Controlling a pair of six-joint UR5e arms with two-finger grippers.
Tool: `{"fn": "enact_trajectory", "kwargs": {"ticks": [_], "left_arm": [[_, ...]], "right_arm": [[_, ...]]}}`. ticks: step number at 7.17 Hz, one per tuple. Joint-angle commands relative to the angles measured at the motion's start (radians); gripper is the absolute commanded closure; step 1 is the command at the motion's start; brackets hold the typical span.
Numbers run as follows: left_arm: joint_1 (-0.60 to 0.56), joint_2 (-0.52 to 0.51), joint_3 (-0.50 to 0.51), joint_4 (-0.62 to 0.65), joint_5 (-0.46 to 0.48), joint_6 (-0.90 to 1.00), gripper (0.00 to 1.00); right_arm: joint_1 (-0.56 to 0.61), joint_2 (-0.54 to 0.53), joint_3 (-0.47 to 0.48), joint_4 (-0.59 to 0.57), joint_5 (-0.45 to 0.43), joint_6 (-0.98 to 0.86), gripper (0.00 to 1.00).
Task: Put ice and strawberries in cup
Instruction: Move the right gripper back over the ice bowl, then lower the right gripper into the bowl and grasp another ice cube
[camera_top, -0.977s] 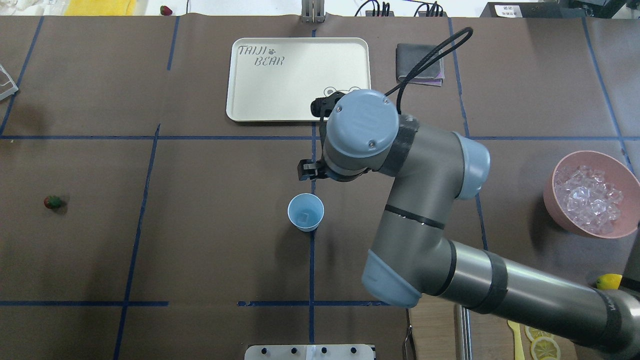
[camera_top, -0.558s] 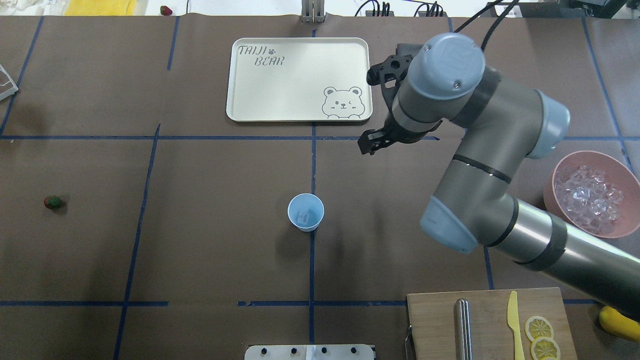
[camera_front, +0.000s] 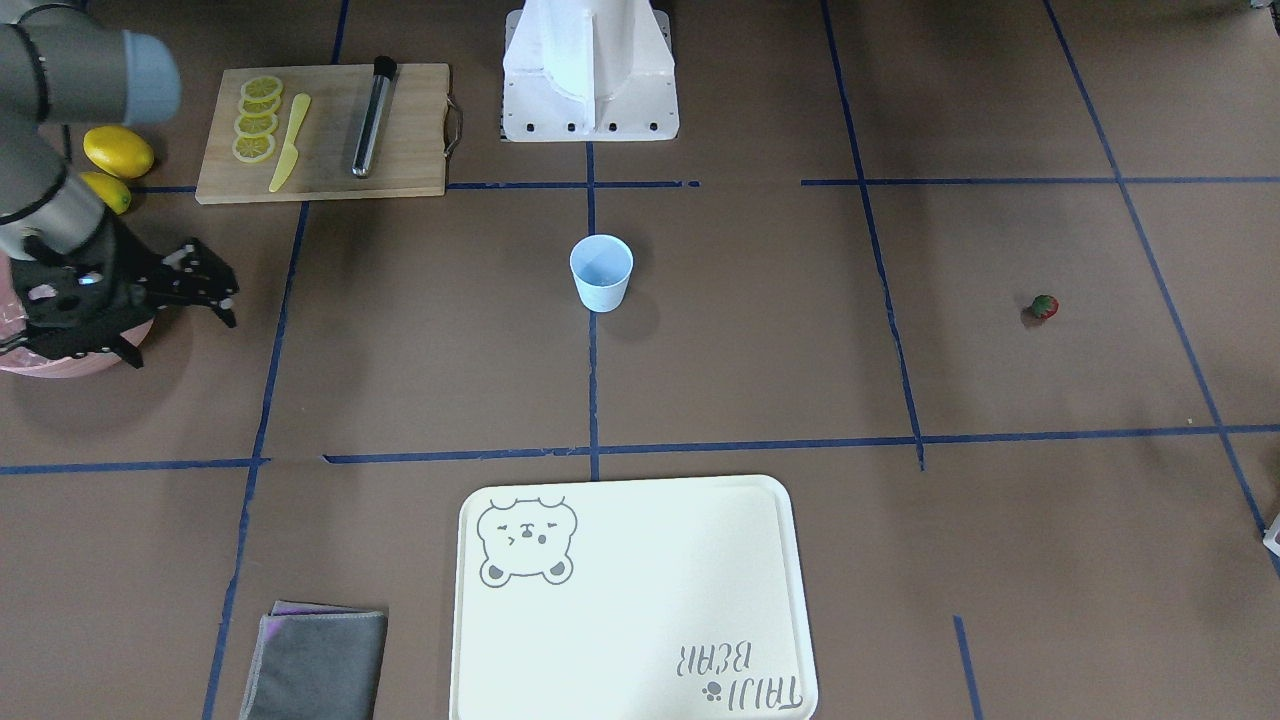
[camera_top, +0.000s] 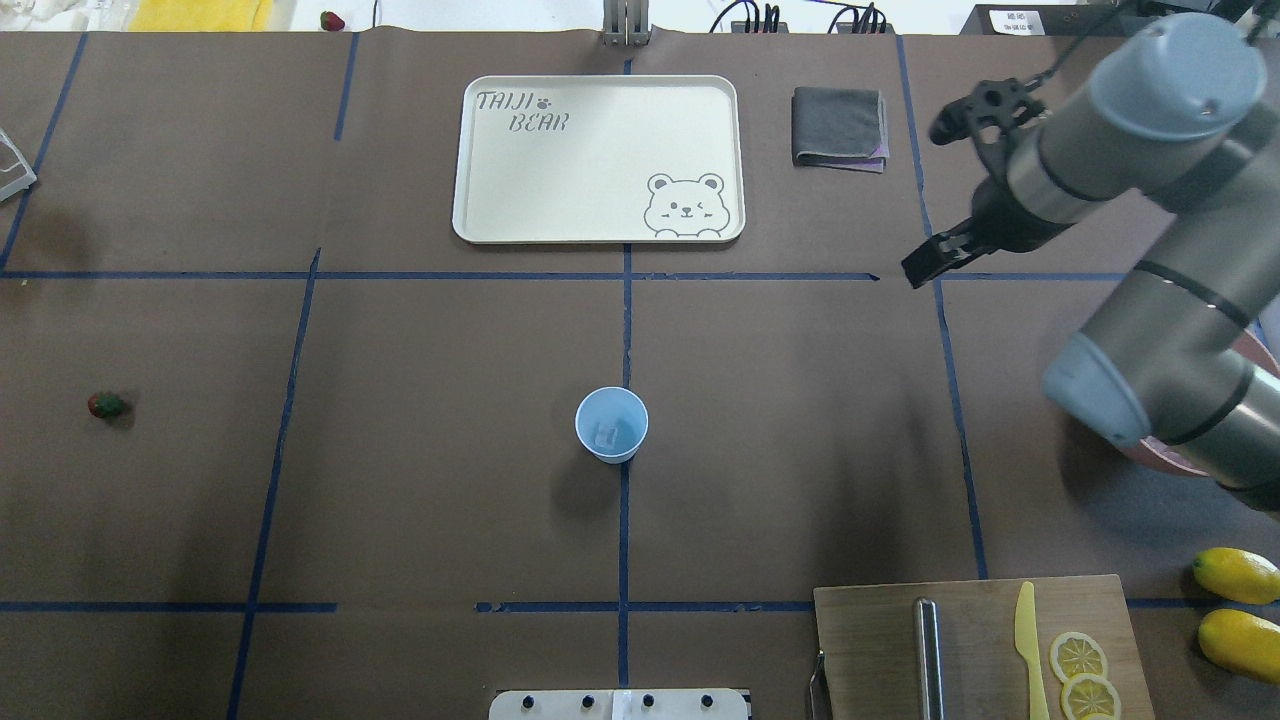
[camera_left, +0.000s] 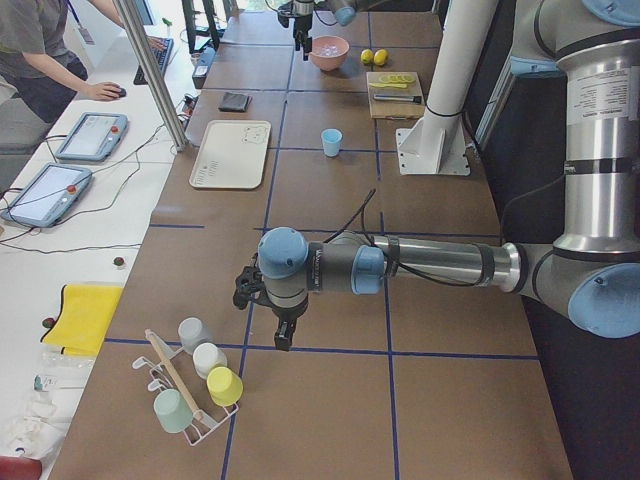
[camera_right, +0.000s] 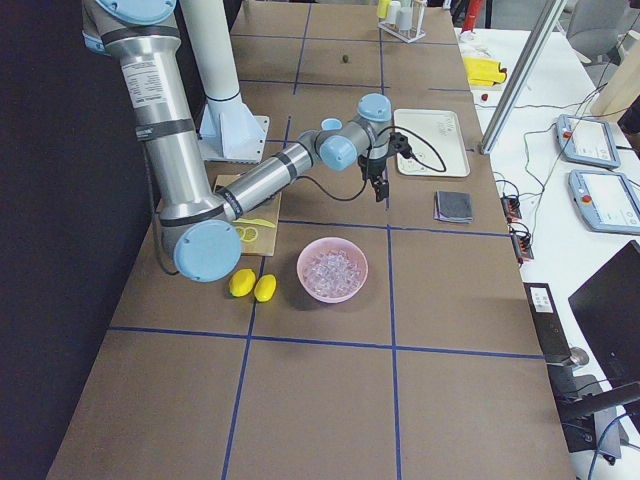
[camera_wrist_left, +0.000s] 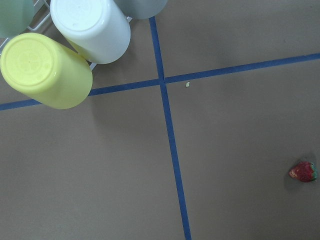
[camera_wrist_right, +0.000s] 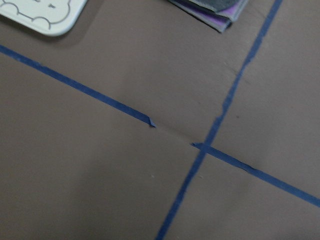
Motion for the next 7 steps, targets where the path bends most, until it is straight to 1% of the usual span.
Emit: {"fn": "enact_trajectory", "kwargs": {"ticks": [1,2,3,4,5,6,7], "left_arm": [[0.0,0.004,-0.001,0.0,-0.003,0.0,0.0],[0.0,0.004,-0.003,0.0,-0.003,0.0,0.0],[0.0,0.004,-0.003,0.0,-0.003,0.0,0.0],[0.0,0.004,-0.003,0.0,-0.003,0.0,0.0],[0.0,0.006,-0.003,0.0,-0.003,0.0,0.0],[0.0,0.004,0.0,0.0,-0.003,0.0,0.0],[0.0,0.004,-0.001,0.0,-0.003,0.0,0.0]], "right_arm": [[0.138,-0.181,0.009,0.054,0.093,-0.079,0.01],[0.141,-0.224,0.018,0.061,0.086,-0.064,0.01],[0.14,-0.235,0.023,0.063,0.055,-0.006,0.01],[0.132,-0.238,0.017,0.063,0.038,0.01,0.01],[0.108,-0.247,0.017,0.063,0.035,0.025,0.02],[0.067,-0.249,0.017,0.066,0.008,0.033,0.03],[0.048,-0.255,0.017,0.092,-0.005,0.047,0.04]]}}
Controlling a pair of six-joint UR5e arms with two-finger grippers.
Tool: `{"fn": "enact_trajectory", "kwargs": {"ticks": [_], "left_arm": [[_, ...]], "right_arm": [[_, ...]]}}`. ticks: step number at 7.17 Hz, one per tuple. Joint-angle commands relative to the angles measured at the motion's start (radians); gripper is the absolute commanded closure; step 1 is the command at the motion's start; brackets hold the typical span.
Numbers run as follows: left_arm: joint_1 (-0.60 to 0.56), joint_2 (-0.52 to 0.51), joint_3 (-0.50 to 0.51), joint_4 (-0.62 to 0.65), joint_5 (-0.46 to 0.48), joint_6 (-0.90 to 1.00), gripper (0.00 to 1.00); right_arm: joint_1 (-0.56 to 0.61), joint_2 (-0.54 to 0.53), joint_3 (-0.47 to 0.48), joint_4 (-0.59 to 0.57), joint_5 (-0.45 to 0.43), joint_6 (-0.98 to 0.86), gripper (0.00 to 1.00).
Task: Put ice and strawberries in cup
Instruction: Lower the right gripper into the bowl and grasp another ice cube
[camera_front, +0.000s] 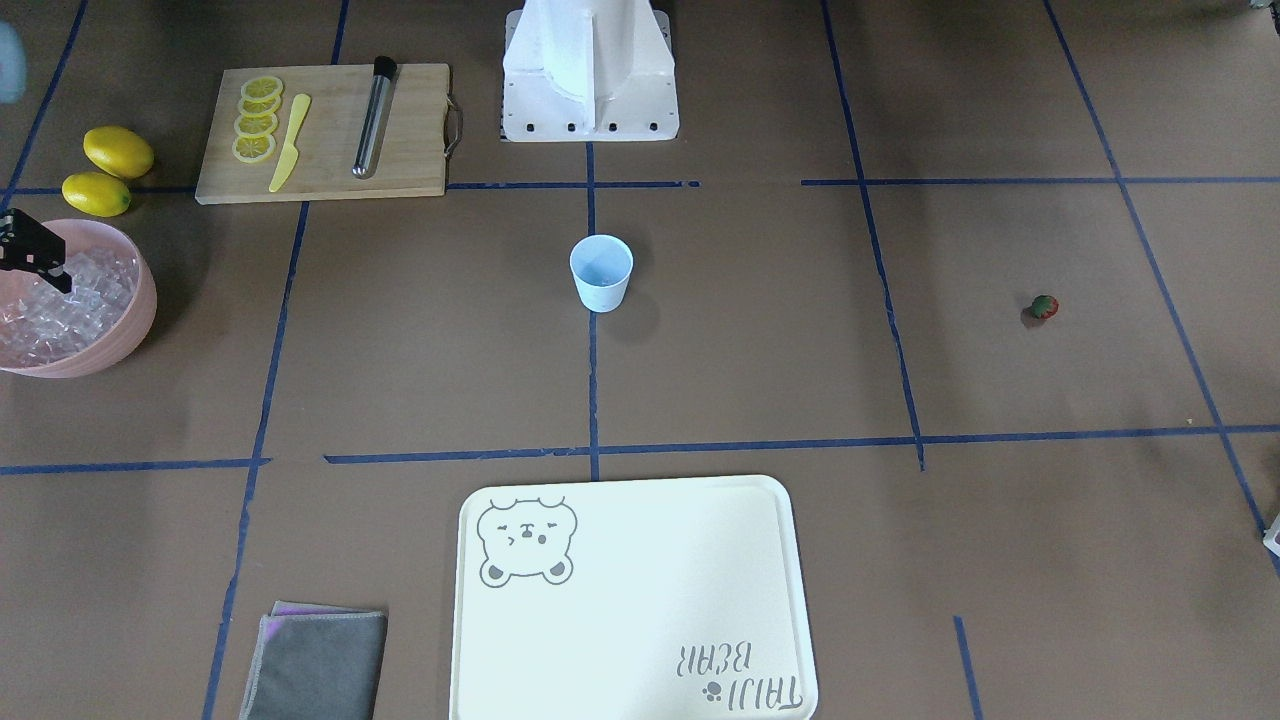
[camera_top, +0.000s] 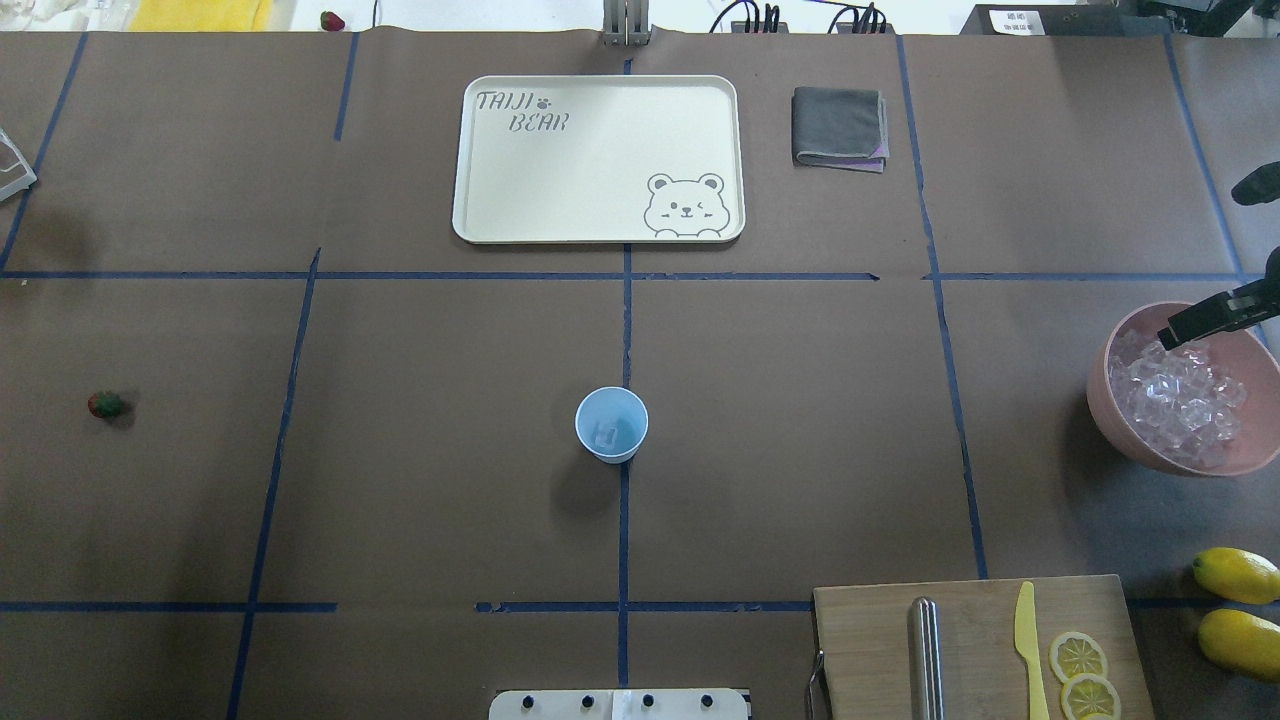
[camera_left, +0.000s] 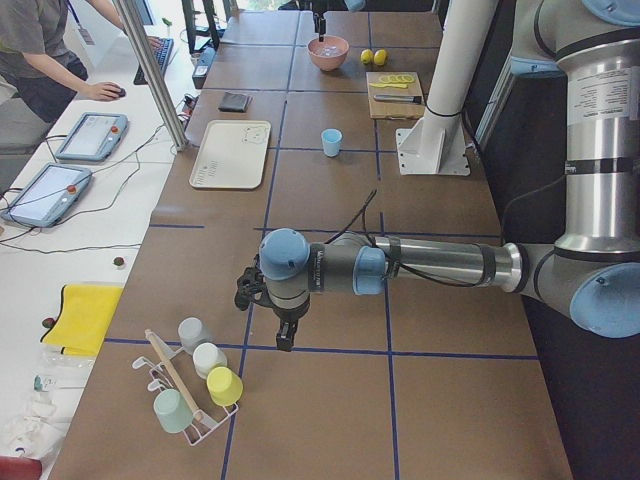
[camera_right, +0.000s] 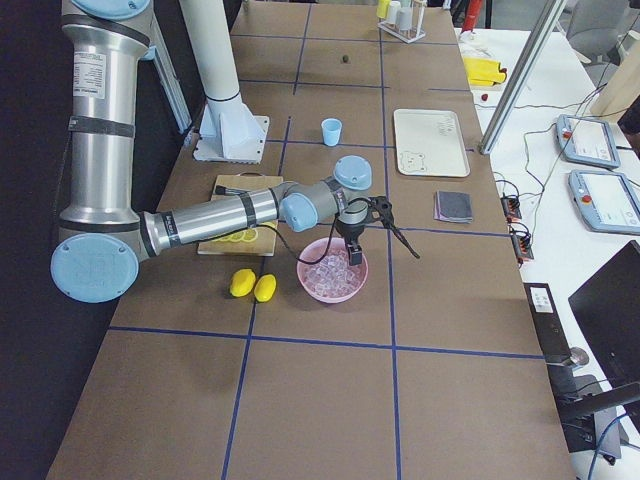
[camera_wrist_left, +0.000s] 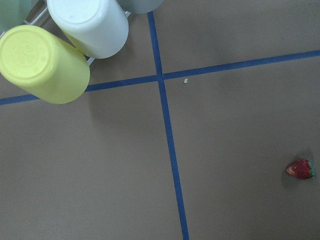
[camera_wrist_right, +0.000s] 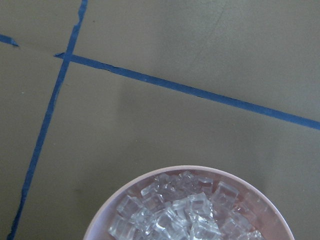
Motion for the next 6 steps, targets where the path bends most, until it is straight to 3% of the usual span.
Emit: {"fn": "enact_trajectory", "kwargs": {"ticks": [1,6], "left_arm": [[0.0,0.0,0.0,0.0,-0.002,0.0,0.0],[0.0,0.0,0.002,0.0,0.0,0.0,0.0]], "right_arm": [[-0.043,-0.022,-0.002,0.038,-0.021,0.028,0.04],[-0.103,-0.028,-0.008,0.038,-0.032,0.021,0.06]]}}
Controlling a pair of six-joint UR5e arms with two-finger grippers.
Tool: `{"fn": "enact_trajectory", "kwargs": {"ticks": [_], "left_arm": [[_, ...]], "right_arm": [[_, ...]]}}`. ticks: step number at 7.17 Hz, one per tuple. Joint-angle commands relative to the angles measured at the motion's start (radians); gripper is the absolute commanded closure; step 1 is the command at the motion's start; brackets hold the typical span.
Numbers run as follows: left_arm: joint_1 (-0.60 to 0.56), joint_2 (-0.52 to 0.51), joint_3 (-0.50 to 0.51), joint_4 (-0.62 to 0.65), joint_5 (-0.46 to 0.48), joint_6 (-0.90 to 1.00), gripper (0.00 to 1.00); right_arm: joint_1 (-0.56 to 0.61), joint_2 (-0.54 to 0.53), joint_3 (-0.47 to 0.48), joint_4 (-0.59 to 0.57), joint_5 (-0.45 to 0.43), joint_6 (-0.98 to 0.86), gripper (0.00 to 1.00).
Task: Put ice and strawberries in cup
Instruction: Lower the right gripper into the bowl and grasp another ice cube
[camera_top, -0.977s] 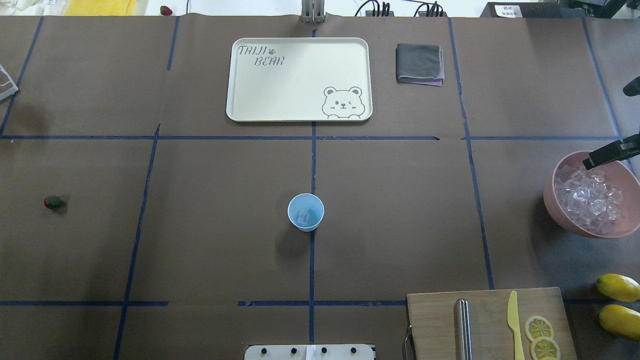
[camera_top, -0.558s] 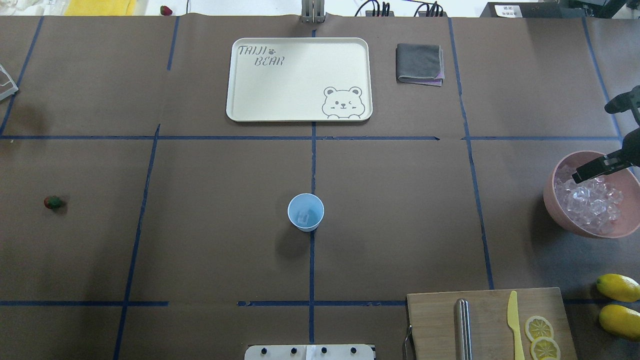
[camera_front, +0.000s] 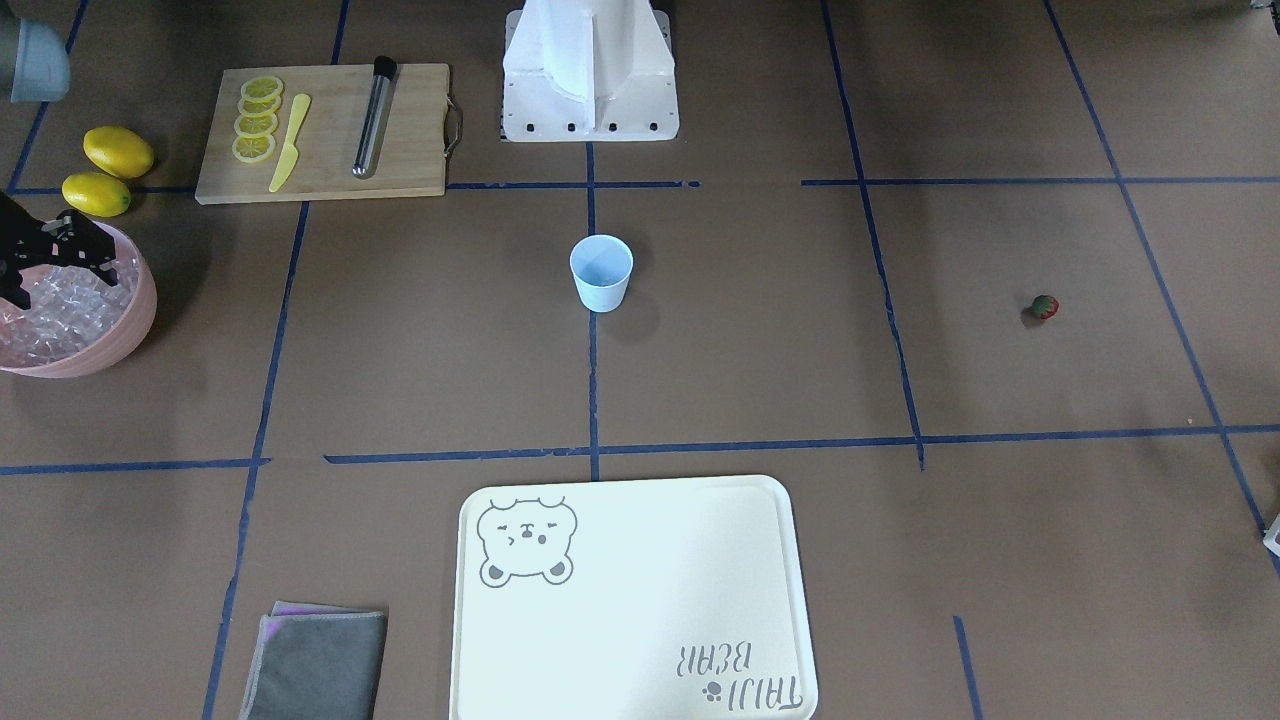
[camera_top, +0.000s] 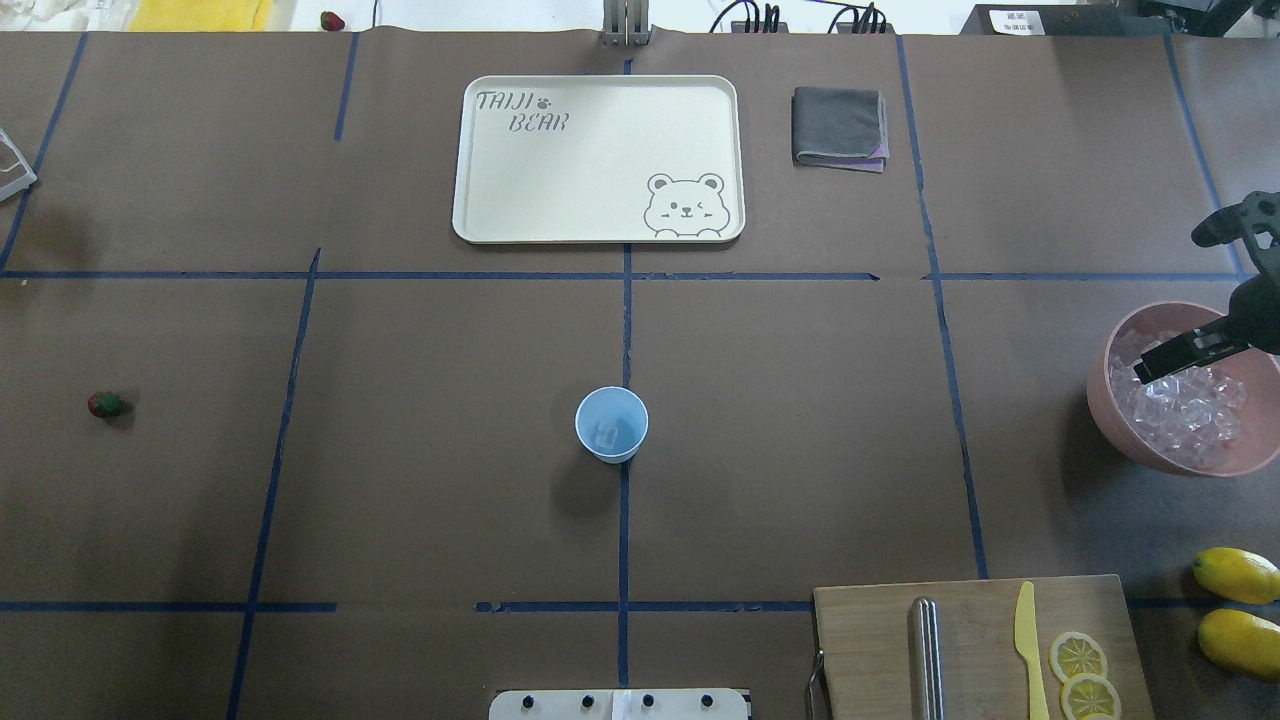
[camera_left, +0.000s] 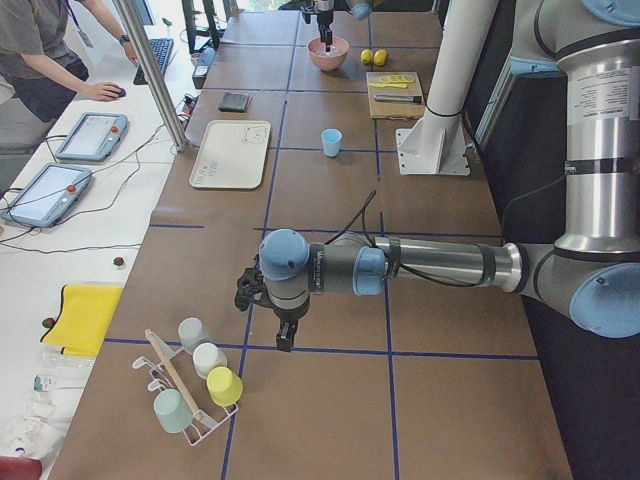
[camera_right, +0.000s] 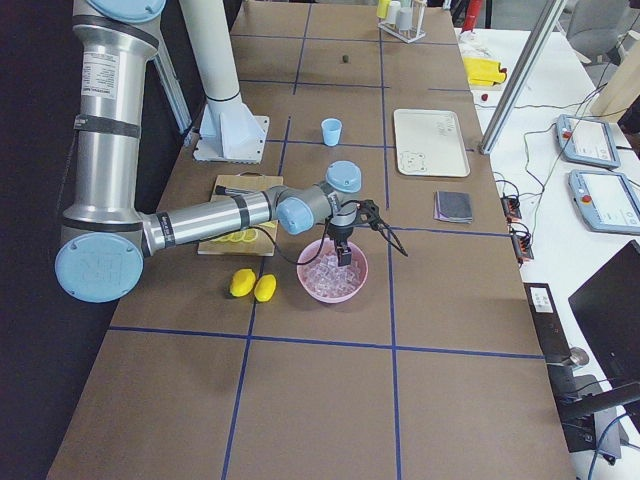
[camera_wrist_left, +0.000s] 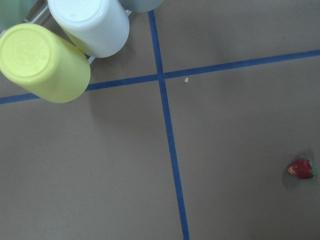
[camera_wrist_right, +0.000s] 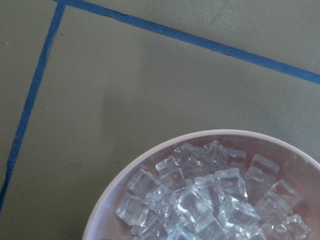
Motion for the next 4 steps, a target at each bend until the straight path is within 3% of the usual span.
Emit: {"fn": "enact_trajectory", "kwargs": {"ticks": [1,4], "left_arm": [[0.0,0.0,0.0,0.0,0.0,0.002,0.0],[0.0,0.0,0.0,0.0,0.0,0.002,0.0]], "right_arm": [[-0.008,-0.007,-0.003,0.0,-0.002,-0.008,0.07],[-0.012,-0.009,-0.014,-0.003,-0.003,-0.019,0.12]]}}
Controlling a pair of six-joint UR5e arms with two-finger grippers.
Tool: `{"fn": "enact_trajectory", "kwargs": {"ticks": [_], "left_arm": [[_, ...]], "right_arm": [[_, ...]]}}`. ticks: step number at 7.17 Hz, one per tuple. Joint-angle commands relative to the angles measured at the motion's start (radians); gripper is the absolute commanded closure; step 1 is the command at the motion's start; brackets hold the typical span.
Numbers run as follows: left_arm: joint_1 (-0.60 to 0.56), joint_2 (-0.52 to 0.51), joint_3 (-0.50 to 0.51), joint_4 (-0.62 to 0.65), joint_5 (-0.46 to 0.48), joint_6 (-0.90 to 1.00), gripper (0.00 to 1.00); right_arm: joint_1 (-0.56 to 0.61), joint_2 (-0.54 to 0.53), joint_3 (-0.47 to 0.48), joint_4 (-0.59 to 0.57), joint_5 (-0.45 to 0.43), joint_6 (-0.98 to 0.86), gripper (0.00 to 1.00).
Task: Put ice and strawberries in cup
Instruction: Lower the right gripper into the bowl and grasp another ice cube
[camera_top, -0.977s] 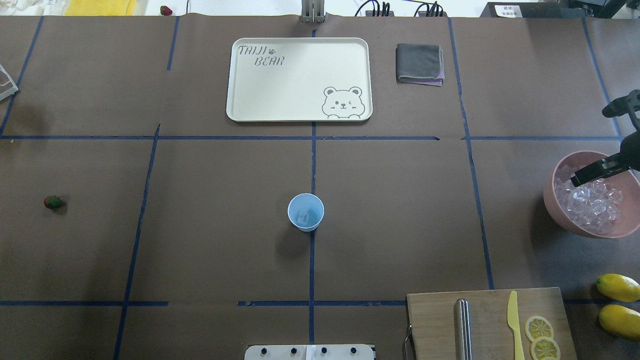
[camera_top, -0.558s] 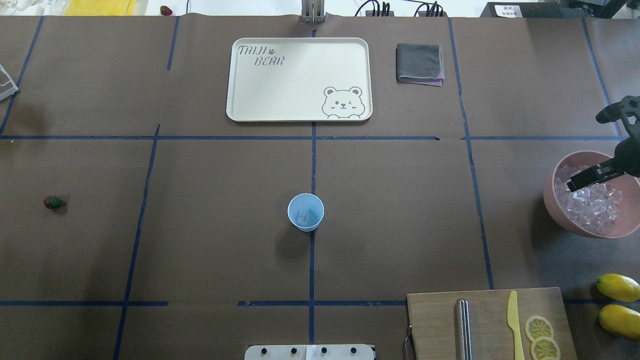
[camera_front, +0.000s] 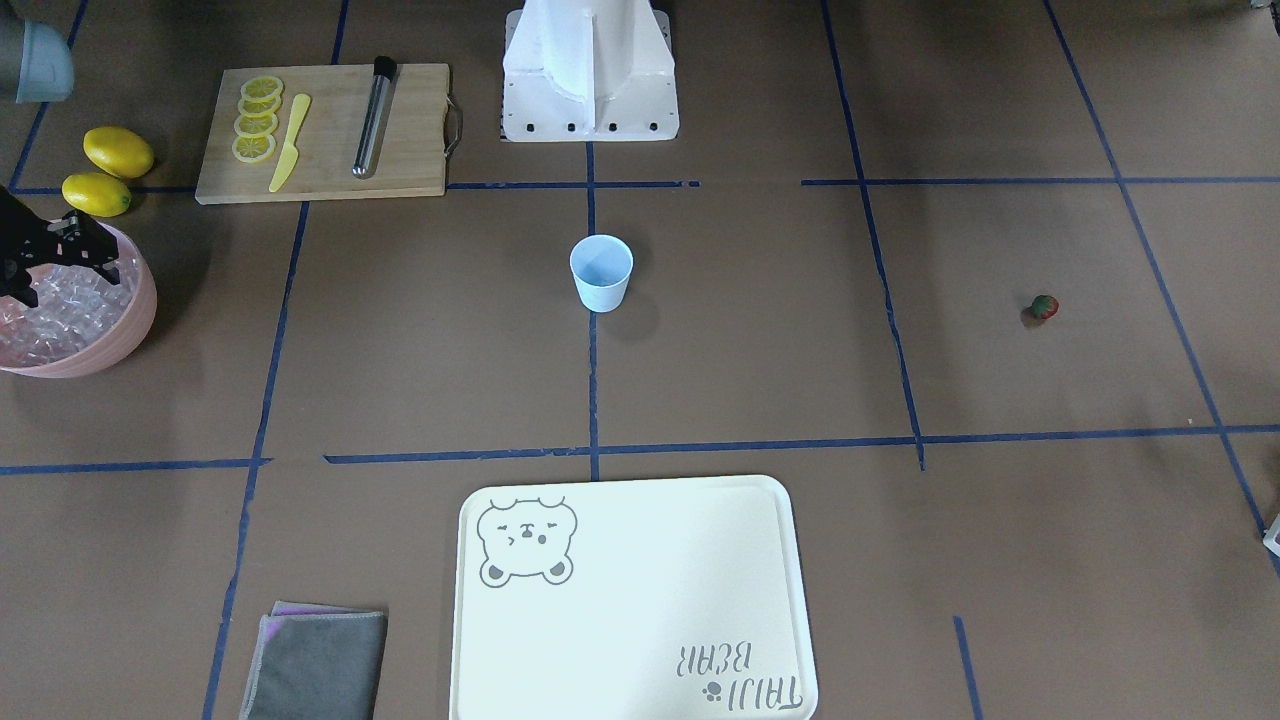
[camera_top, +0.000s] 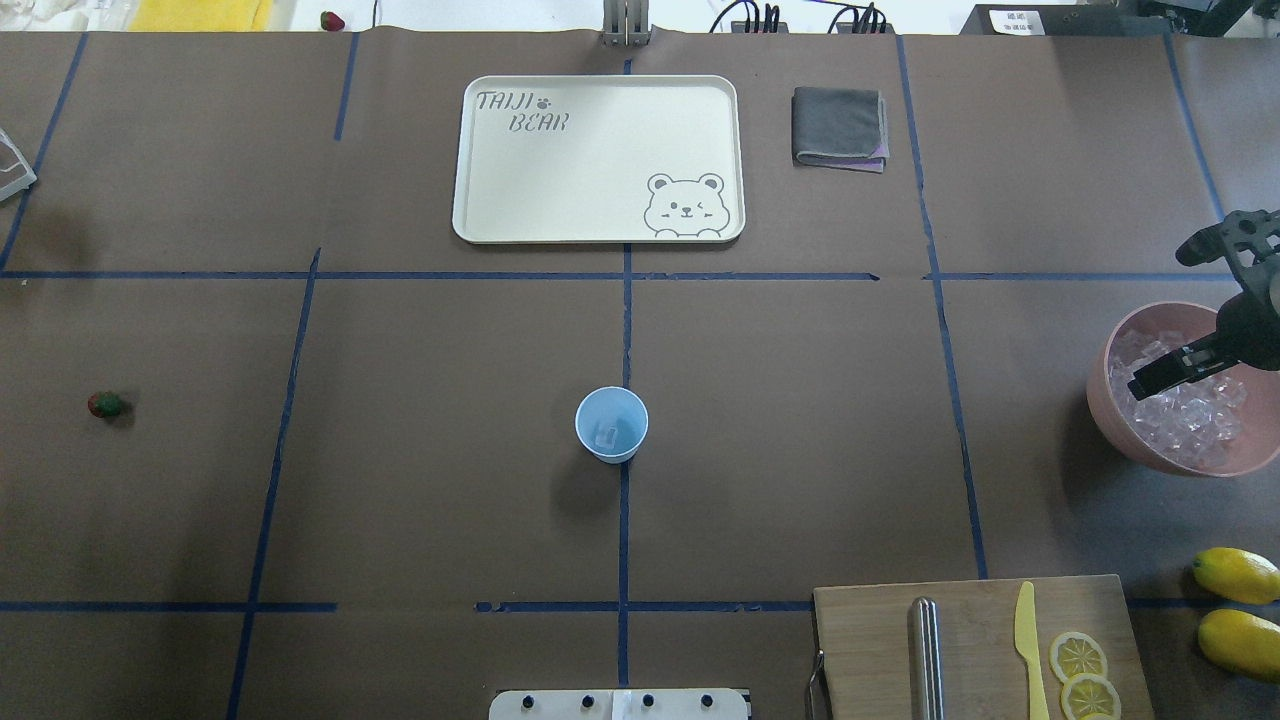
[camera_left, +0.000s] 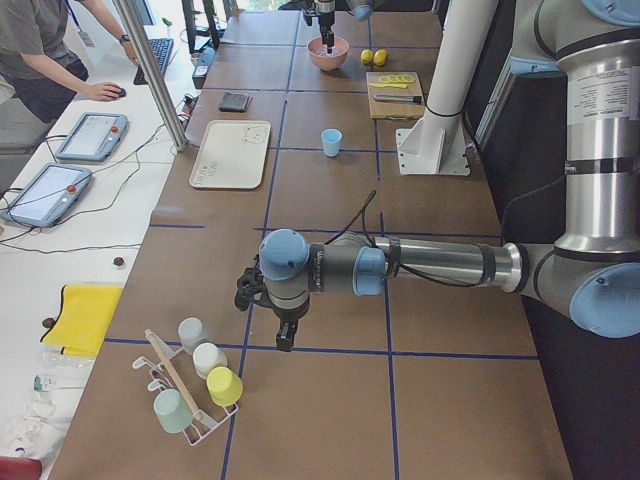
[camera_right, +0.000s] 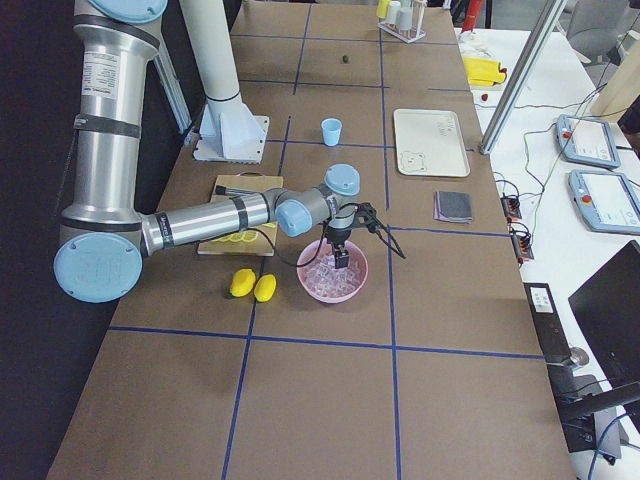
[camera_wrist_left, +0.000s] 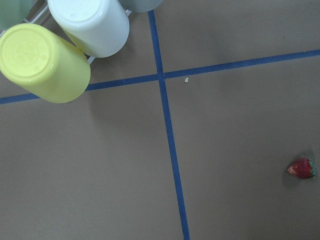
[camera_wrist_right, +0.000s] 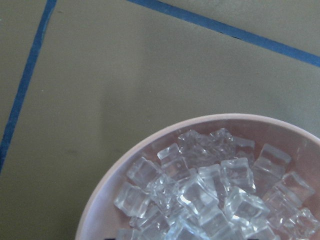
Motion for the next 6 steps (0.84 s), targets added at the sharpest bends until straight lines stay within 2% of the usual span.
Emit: {"fn": "enact_trajectory", "kwargs": {"ticks": [1,2,6], "left_arm": [[0.0,0.0,0.0,0.0,0.0,0.001,0.0],[0.0,0.0,-0.001,0.0,0.0,-0.001,0.0],[0.0,0.0,-0.001,0.0,-0.002,0.001,0.0]], "right_arm": [[-0.003,0.001,-0.014,-0.001,-0.001,-0.011,0.14],[-0.008,0.001,-0.015,-0.001,-0.007,-0.02,0.16],[-0.014,0.002,-0.024,-0.001,-0.01,-0.023,0.34]]}}
